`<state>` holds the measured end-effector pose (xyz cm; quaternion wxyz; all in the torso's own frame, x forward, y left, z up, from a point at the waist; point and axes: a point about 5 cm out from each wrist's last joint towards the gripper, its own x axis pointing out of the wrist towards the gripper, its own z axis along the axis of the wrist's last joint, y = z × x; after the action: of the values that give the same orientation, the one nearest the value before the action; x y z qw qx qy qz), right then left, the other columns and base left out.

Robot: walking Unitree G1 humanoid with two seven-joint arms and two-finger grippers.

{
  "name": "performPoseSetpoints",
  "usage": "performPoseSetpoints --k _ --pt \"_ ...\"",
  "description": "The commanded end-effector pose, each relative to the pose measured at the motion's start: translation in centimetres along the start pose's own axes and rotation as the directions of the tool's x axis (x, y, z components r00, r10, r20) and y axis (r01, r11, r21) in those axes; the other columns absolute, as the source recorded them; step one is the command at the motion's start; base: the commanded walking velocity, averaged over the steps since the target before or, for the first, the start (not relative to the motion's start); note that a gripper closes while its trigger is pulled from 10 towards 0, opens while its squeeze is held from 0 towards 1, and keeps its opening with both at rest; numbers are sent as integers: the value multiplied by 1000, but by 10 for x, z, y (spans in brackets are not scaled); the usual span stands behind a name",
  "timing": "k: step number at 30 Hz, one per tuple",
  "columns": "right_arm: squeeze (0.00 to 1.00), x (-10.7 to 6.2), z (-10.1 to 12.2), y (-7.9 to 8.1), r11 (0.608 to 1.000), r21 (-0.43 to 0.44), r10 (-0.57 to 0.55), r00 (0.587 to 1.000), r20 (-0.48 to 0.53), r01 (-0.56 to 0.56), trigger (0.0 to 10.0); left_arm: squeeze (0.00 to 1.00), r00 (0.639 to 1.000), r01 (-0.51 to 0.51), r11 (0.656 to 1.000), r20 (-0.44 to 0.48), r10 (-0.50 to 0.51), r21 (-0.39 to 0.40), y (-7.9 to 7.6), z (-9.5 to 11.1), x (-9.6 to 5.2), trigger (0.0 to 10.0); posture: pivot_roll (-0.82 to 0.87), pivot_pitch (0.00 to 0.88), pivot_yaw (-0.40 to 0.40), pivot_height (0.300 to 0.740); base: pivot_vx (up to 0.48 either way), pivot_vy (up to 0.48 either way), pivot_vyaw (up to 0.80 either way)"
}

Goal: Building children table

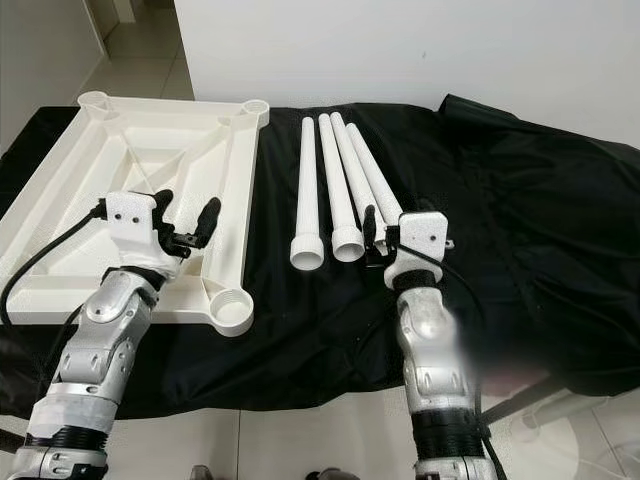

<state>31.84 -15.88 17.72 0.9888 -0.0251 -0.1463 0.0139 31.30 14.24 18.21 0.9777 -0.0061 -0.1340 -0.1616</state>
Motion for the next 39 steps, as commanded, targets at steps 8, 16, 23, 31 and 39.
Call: performPoseSetpoints --k 8,16,23,31,39 --pt "0 12 -13 4 992 88 101 992 -81 -94 10000 0 983 181 983 -38 -180 10 -18 -4 -6 10000 -45 98 -16 740 0 0 0" --pt "0 23 -26 7 987 108 132 981 -144 -117 1961 0 983 175 985 -57 -174 4 -16 -5 -7 10000 -32 115 -6 740 0 0 0" --pt "0 25 -37 12 980 154 153 970 -191 -124 10000 0 984 168 986 -69 -167 8 -16 -5 -9 10000 -31 123 -6 740 0 0 0" --pt "0 33 -47 23 955 253 218 947 -234 -157 10000 0 983 161 987 -86 -160 12 -18 -7 -11 10000 -28 129 -7 740 0 0 0" --pt "0 42 -51 37 957 234 235 933 -274 -172 10000 0 985 147 989 -91 -146 10 -17 -7 -12 10000 -15 125 -13 740 0 0 0"
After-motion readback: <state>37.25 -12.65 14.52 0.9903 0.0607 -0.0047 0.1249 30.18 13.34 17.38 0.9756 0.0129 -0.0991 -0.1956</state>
